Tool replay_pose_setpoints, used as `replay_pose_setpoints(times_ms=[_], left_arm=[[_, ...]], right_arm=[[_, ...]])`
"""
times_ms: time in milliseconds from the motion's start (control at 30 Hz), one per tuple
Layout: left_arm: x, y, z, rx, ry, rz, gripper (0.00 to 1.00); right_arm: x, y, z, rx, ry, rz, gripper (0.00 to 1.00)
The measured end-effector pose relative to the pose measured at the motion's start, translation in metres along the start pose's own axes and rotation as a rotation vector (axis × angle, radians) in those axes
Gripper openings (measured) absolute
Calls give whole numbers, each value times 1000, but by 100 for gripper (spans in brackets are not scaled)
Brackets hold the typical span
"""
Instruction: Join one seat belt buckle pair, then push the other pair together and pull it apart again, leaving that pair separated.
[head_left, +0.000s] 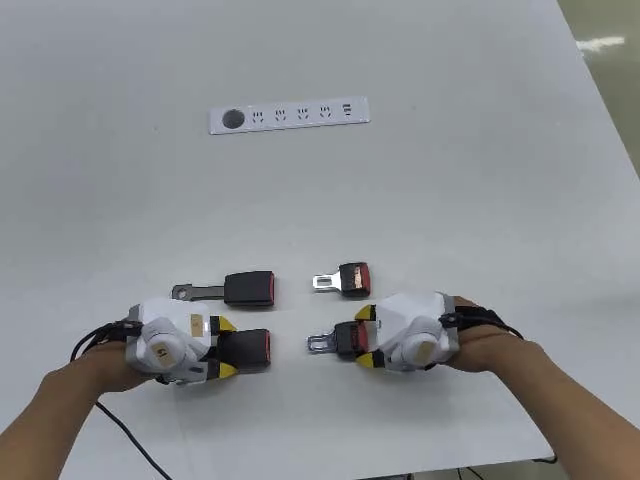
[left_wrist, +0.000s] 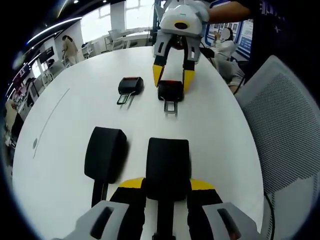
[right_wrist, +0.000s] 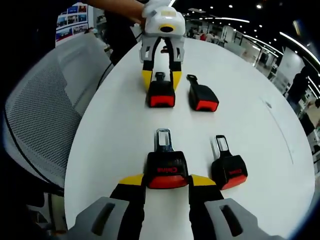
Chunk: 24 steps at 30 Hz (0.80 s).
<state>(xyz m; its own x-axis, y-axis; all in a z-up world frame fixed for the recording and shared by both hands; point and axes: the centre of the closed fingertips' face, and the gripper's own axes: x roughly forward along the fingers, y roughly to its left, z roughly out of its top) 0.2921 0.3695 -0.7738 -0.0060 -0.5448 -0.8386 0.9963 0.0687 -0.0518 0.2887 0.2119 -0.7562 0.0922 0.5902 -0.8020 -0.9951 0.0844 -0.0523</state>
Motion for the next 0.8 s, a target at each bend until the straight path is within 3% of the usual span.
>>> replay_pose_setpoints(times_ms=[800], left_arm=[[2, -1, -1, 6, 21, -19, 33]], right_arm=[[19, 2, 12, 7, -23, -15, 30]])
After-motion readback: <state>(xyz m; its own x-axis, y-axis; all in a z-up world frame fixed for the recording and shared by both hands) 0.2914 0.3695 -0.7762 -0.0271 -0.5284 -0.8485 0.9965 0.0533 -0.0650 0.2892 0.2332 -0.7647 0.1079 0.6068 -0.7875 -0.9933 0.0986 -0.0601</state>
